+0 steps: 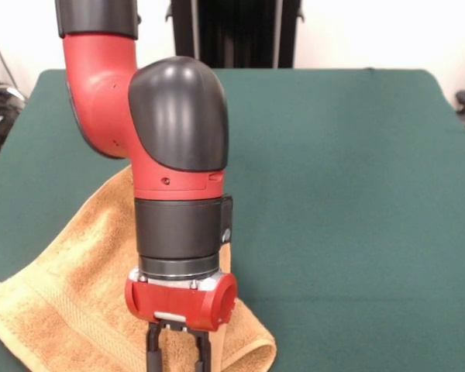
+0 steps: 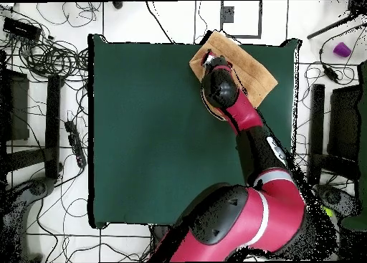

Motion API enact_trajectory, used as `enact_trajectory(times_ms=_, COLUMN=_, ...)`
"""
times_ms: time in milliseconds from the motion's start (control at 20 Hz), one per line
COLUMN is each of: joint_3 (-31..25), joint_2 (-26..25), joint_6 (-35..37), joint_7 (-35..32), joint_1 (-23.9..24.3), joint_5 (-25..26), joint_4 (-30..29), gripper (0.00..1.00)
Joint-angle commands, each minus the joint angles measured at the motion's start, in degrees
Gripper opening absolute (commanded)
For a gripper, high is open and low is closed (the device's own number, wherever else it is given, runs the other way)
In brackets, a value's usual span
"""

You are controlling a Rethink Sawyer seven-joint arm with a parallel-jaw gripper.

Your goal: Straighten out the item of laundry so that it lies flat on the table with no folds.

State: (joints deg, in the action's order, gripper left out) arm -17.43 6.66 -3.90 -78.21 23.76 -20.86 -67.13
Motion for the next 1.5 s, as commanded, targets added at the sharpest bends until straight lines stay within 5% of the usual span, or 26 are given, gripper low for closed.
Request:
enact_trajectory(times_ms=50, joint_3=0.0, joint_2=-5.95, joint_6=-1.73, joint_7=-14.04, joint_1=-1.52, joint_5=-2.98, joint_4=0.69, gripper=1.0)
enact_trajectory(times_ms=1500, joint_3=-4.89, joint_2=-5.6, joint_6=-1.52, joint_7=-15.34, joint_1=2.3, joint_5=-0.01, joint_4=-1.43, gripper=1.0)
